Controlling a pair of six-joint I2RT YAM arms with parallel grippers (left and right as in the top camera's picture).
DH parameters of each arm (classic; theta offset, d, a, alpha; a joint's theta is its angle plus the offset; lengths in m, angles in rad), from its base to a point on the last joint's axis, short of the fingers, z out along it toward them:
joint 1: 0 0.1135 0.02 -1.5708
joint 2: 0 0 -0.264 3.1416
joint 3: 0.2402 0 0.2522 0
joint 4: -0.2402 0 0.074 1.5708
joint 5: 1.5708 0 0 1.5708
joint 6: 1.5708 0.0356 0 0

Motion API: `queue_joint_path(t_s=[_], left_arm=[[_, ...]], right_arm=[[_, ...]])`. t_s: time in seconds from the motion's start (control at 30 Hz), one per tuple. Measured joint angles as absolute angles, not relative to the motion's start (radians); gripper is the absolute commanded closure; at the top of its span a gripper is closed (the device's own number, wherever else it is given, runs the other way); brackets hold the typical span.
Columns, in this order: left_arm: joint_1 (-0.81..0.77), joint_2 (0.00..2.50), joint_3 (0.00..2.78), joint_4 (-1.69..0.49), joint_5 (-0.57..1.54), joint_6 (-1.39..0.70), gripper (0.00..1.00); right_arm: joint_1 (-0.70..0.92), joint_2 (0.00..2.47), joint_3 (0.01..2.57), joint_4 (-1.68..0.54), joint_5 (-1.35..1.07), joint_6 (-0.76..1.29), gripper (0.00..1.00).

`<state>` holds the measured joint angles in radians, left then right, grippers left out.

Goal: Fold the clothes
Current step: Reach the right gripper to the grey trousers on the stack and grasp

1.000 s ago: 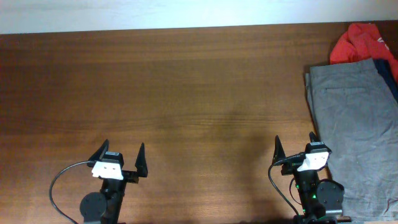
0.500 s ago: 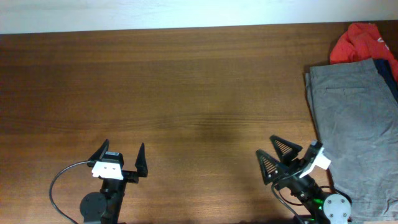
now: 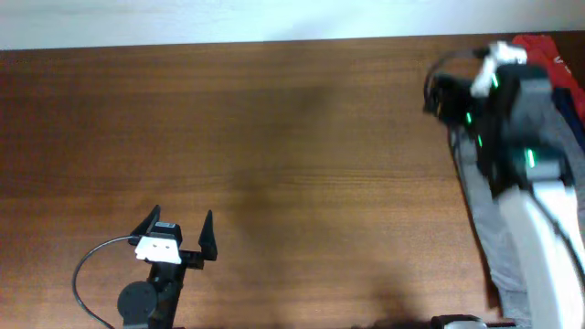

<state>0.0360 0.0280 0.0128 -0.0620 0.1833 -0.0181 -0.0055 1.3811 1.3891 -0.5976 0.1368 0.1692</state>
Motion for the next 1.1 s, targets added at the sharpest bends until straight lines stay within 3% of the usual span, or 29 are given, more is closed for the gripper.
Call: queue_joint_path(t_s=[0.13, 0.37, 0.67, 0.8, 1.0, 1.1], left_arm=[[0.036, 0.028, 0.013, -0.062, 0.183, -0.019, 0.01], [0.036, 0.028, 0.013, -0.062, 0.183, -0.019, 0.01], [0.036, 0.028, 0.013, -0.062, 0.183, -0.019, 0.01], [0.036, 0.028, 0.013, -0.062, 0.183, -0.019, 0.01], [0.036, 0.028, 0.013, -0.062, 0.183, -0.019, 0.01], [0.036, 0.028, 0.013, -0.062, 0.183, -0.019, 0.01]], right_arm=[[-0.006, 1.675, 1.522, -0.662, 0.335, -0.002, 0.02], [-0.006, 2.05, 1.539, -0.638, 0.579, -0.178, 0.02], [-0.075, 2.182, 1.539, -0.598, 0.605, -0.209, 0.08], [-0.099, 2.182, 1.539, -0.582, 0.545, -0.213, 0.23], [-0.097, 2.186, 1.539, -0.567, 0.499, -0.212, 0.25], [-0.097, 2.194, 1.541, -0.559, 0.527, -0.217, 0.43]])
